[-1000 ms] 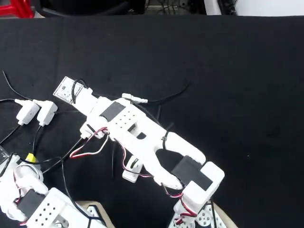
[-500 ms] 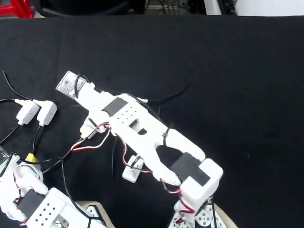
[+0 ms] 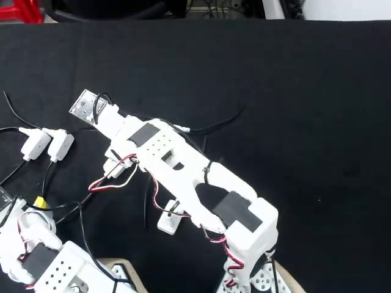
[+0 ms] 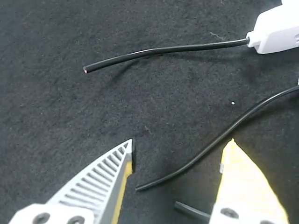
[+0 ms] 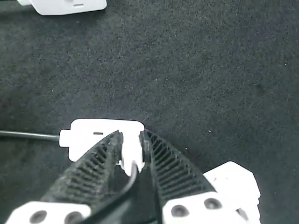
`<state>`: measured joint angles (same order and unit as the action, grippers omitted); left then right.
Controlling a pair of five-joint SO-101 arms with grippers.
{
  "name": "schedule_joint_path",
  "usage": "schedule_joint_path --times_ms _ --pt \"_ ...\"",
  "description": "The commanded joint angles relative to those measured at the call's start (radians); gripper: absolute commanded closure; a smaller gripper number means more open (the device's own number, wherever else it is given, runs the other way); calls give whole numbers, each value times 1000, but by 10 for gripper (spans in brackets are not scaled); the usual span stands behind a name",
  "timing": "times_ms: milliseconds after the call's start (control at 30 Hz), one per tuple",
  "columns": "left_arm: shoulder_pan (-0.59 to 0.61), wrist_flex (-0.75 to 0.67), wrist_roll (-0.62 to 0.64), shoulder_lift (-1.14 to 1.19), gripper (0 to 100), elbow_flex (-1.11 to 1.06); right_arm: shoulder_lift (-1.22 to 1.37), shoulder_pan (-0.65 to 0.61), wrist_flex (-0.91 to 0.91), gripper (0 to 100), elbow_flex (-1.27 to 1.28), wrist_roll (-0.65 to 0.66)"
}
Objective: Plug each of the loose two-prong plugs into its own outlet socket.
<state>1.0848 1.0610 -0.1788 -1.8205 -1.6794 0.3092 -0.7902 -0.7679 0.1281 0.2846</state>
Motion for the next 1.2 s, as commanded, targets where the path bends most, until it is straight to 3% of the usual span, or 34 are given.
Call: schedule_joint_path --times_ms 0,167,633,1000,1167 --pt "-10 3 9 5 704 -19 1 12 -5 986 -28 3" --pt "-10 3 9 5 704 -19 28 12 0 986 -1 -57" --pt "-33 3 9 5 704 -19 128 17 -115 986 -62 -68" --pt "-73 31 -48 5 704 -19 110 75 -183 986 -28 -247" --pt "-73 31 -49 5 704 -19 21 89 -43 986 105 -341"
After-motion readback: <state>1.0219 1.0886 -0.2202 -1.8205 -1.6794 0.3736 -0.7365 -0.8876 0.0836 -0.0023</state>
